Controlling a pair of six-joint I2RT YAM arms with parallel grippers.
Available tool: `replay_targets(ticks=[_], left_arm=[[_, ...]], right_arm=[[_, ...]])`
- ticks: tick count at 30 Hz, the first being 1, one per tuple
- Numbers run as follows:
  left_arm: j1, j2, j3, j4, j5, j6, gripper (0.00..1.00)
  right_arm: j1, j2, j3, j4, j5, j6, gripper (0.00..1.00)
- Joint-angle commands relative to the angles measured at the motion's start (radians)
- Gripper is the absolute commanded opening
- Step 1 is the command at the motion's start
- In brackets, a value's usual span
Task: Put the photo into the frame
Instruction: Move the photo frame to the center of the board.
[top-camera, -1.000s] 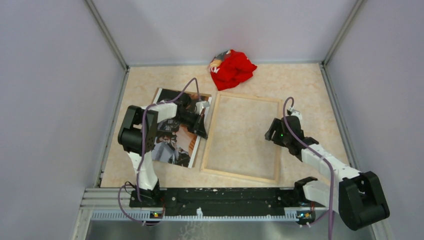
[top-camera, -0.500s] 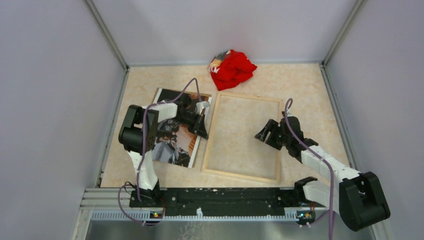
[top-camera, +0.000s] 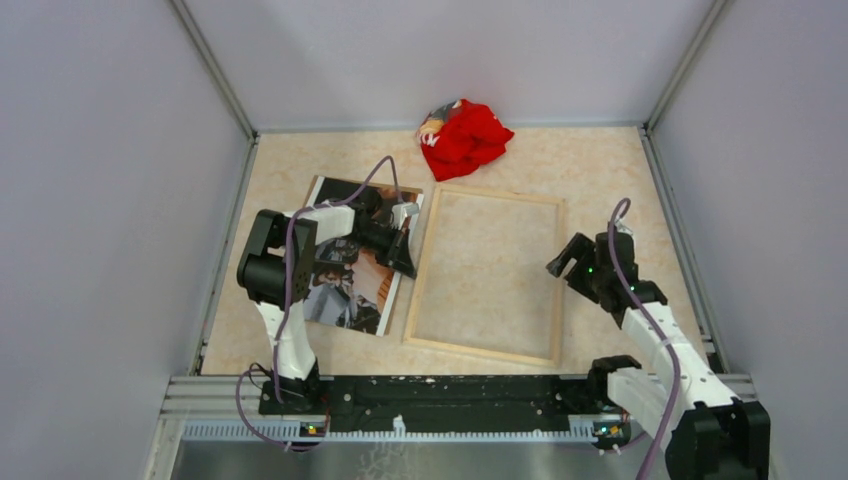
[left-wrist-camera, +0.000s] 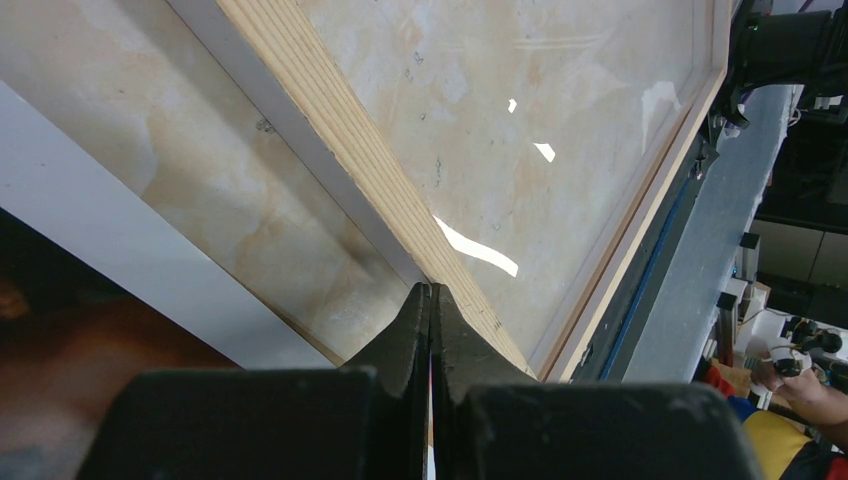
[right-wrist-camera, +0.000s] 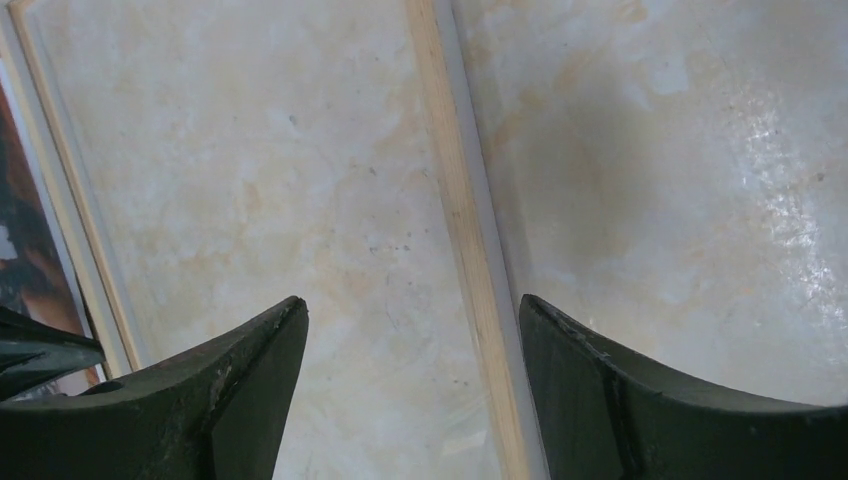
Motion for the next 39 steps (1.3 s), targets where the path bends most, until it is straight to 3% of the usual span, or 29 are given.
replay_targets(ticks=[1, 6, 16, 21, 28, 32, 34, 39], left_arm=[[0.002, -0.003, 0.016, 0.010, -0.026, 0.025, 0.00], [-0.008, 0.033, 0.068, 0.018, -0.038, 0.015, 0.00], [-0.049, 0.203, 0.304, -0.022, -0.074, 0.002, 0.00], [-0.089, 0.265, 0.427, -0.063, -0.099, 0.002, 0.00], [-0.074, 0.173, 0.526, -0.157, -0.097, 0.008, 0.02], [-0.028, 0.022, 0.494, -0.248, -0.068, 0.062, 0.26], [-0.010, -0.061, 0.452, -0.286, -0.068, 0.105, 0.33], [0.001, -0.208, 0.246, -0.314, -0.116, 0.203, 0.35]], right_arm=[[-0.002, 0.033, -0.048, -0.008, -0.048, 0.004, 0.77], [0.044, 0.024, -0.132, 0.043, -0.154, 0.073, 0.73], [0.448, -0.080, -0.206, 0.030, -0.112, 0.337, 0.71], [0.710, 0.021, -0.161, 0.119, -0.062, 0.461, 0.72], [0.703, 0.157, 0.208, -0.135, -0.002, 0.190, 0.76], [0.632, 0.201, 0.335, -0.183, -0.013, 0.083, 0.77], [0.573, 0.224, 0.350, -0.172, -0.069, 0.040, 0.78], [0.546, 0.276, 0.337, -0.105, -0.166, 0.033, 0.77]])
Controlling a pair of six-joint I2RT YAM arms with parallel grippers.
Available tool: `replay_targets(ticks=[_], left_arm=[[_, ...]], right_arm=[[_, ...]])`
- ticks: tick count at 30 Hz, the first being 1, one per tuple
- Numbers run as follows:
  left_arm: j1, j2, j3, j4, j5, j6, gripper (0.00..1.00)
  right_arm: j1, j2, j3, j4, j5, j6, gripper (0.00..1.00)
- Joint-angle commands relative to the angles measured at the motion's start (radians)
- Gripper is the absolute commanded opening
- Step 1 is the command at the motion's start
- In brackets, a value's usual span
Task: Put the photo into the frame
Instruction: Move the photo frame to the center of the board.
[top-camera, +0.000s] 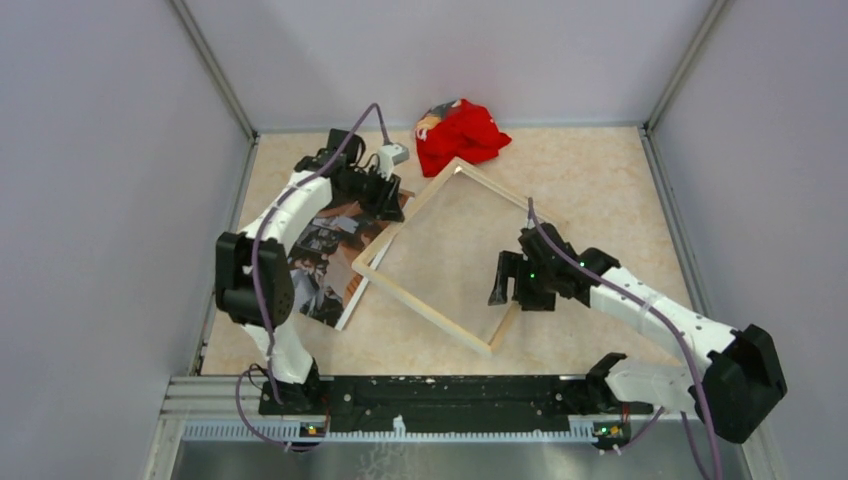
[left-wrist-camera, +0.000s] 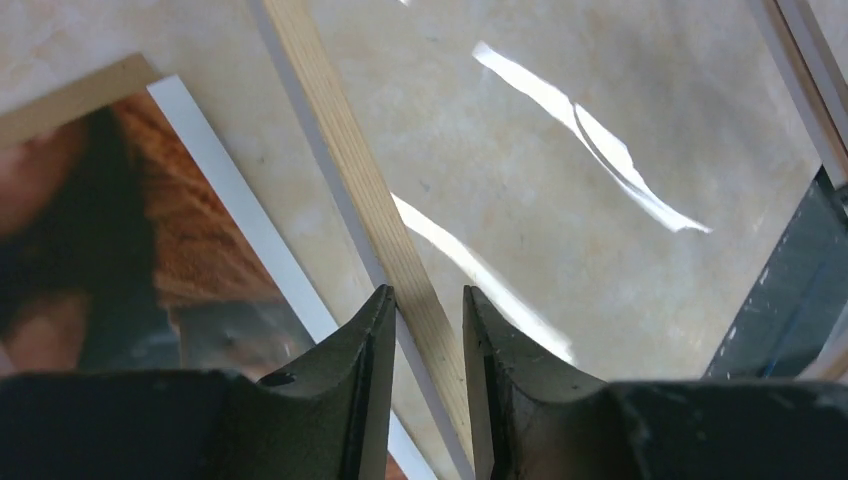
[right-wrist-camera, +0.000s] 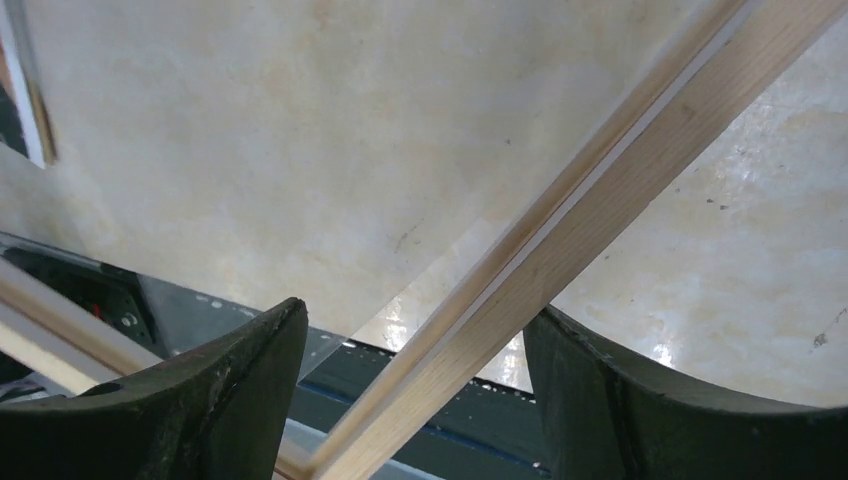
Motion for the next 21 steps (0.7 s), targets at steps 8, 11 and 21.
replay_targets(ticks=[8, 11, 21], left_arm=[[0.042, -0.130, -0.204, -0.192, 0.117, 0.127, 0.26], [0.042, -0.120, -0.213, -0.181, 0.136, 0.120, 0.23], [-0.003, -0.090, -0.239, -0.127, 0.172, 0.075, 0.17]], right_arm=[[-0.005, -0.017, -0.019, 0.214, -0.090, 0.004, 0.76], [-0.006, -0.061, -0.057, 0.214, -0.062, 0.040, 0.76], [-0.027, -0.166, -0.177, 0.264, 0.036, 0.114, 0.75]])
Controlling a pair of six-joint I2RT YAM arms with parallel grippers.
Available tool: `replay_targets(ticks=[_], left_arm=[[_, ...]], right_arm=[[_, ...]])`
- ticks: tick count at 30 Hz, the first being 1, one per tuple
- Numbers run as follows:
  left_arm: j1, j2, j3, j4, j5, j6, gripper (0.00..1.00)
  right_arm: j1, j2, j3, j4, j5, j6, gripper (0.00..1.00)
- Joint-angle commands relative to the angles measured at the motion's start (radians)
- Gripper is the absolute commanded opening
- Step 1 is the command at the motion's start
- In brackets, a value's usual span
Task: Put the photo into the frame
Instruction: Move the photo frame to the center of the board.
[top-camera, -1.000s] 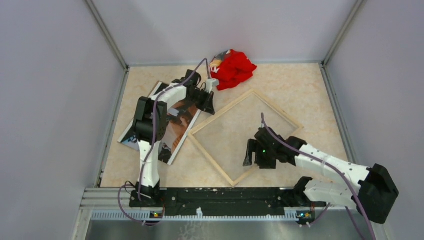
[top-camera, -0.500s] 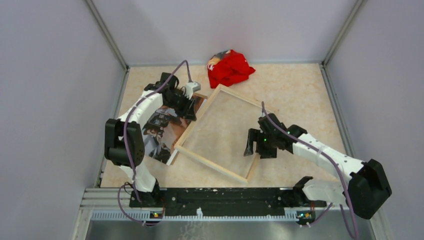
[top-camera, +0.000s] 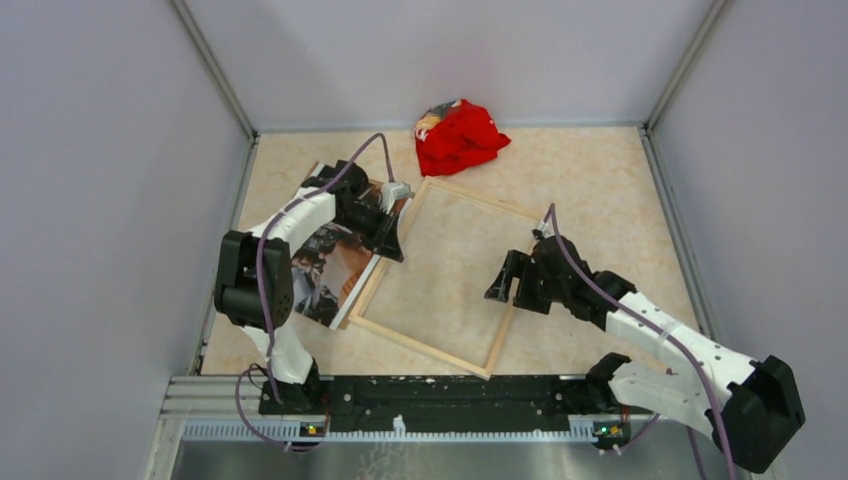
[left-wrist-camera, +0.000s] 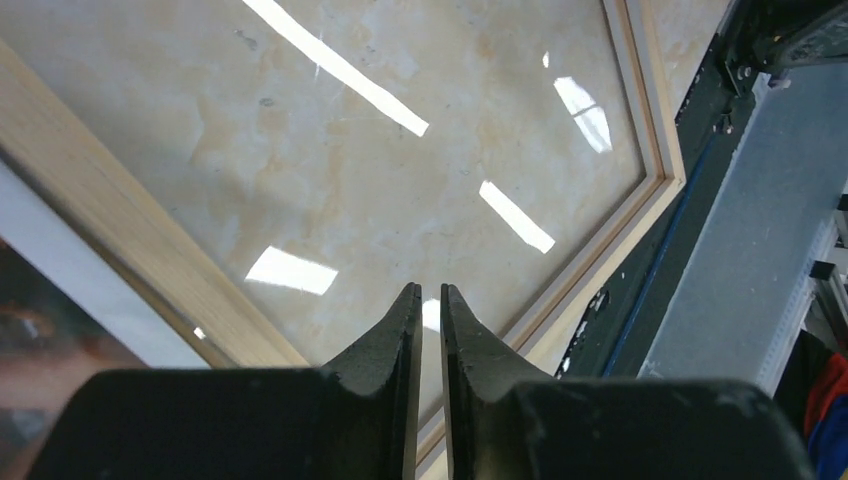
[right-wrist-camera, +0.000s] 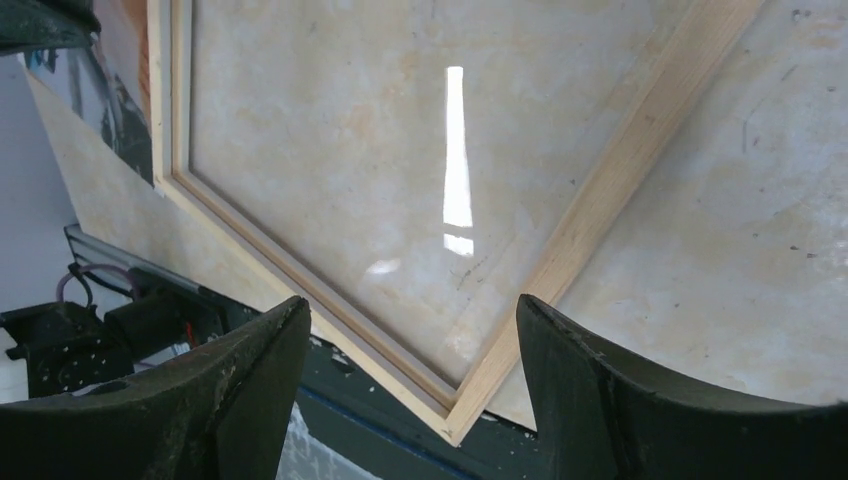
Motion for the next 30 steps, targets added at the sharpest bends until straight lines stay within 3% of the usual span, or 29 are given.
replay_targets(ticks=[1, 6, 12, 16, 30], left_arm=[[-0.013, 0.013, 0.017, 0.006, 0.042, -0.009, 0.17], [0.032, -0.009, 0.021, 0.006, -0.026, 0.015, 0.19], [0.054, -0.032, -0.040, 0.079, -0.113, -0.002, 0.50], [0.046, -0.023, -0.092, 0.125, -0.147, -0.019, 0.57], [-0.044, 0.043, -0.136, 0.248, -0.430, -0.072, 0.55]], right_arm=[[-0.017, -0.012, -0.021, 0.043, 0.088, 0.017, 0.75], [-0.018, 0.085, 0.010, -0.043, 0.254, -0.043, 0.75], [-0.017, 0.190, -0.016, 0.013, 0.311, -0.046, 0.69], [-0.018, 0.203, -0.055, 0.060, 0.321, -0.027, 0.64], [-0.017, 0.220, -0.151, 0.185, 0.274, 0.021, 0.59]])
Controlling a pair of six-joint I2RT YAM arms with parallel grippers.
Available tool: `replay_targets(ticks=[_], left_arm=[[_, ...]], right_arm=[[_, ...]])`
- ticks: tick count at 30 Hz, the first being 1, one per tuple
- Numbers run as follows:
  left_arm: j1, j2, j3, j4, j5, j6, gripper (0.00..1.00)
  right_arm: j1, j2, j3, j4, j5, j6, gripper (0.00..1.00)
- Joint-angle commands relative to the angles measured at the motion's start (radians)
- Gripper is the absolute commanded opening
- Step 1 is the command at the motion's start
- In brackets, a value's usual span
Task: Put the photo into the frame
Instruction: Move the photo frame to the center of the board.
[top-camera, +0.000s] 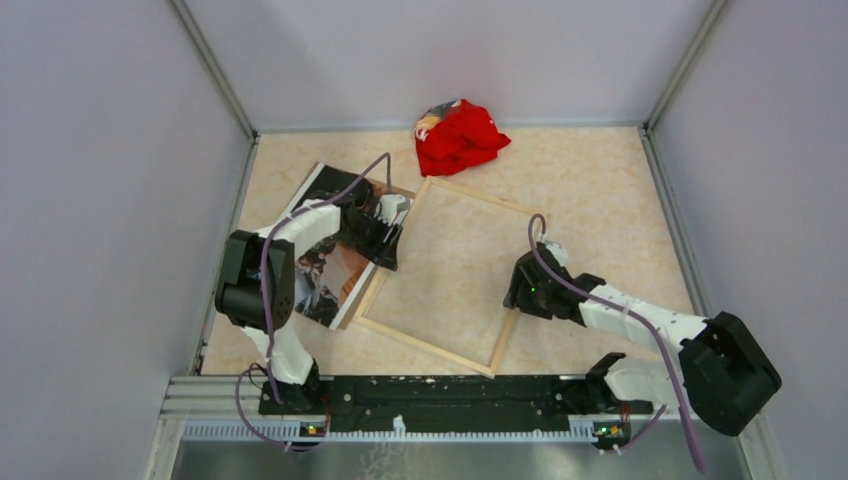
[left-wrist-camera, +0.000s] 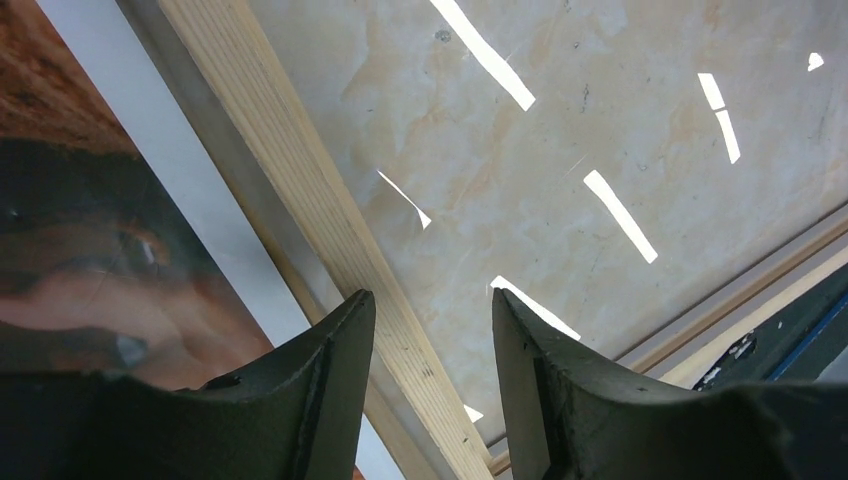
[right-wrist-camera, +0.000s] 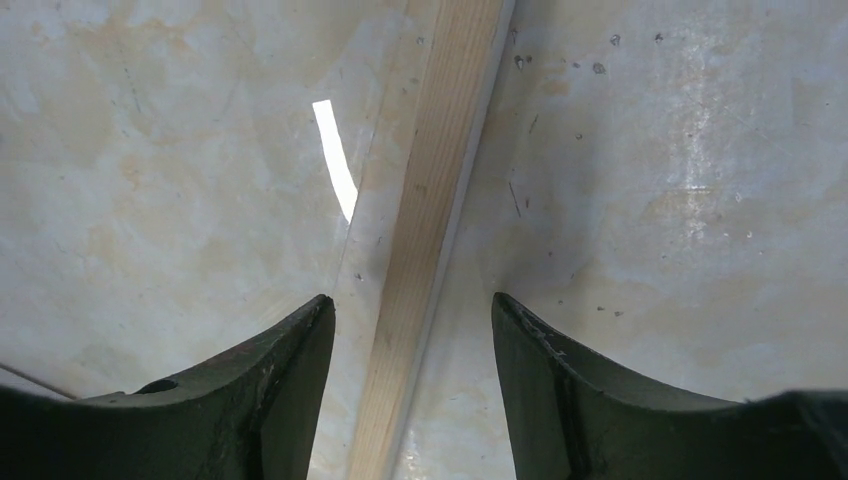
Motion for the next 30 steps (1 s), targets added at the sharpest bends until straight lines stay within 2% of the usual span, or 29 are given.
replay_targets(ticks=[1, 9, 15, 17, 25, 30], left_arm=[[-0.028, 0.039, -0.005, 0.067, -0.156, -0.004, 0.56], [-0.071, -0.018, 0.000, 0.078, -0.325, -0.011, 0.65], [-0.086, -0.035, 0.025, 0.050, -0.379, -0.009, 0.73], [-0.086, -0.035, 0.021, 0.047, -0.348, 0.000, 0.72], [-0.088, 0.053, 0.037, 0.006, -0.226, -0.021, 0.39], [-0.088, 0.068, 0.052, 0.007, -0.229, -0.036, 0.33]], right_arm=[[-0.008, 0.007, -0.037, 0.084, -0.009, 0.027, 0.59], [-0.008, 0.027, -0.080, 0.158, -0.042, 0.039, 0.59], [-0.008, 0.034, -0.103, 0.195, -0.060, 0.048, 0.58], [-0.008, 0.033, -0.106, 0.199, -0.062, 0.048, 0.58], [-0.018, -0.016, -0.106, 0.188, -0.083, 0.048, 0.58], [-0.059, -0.115, -0.117, 0.176, -0.135, 0.045, 0.59]])
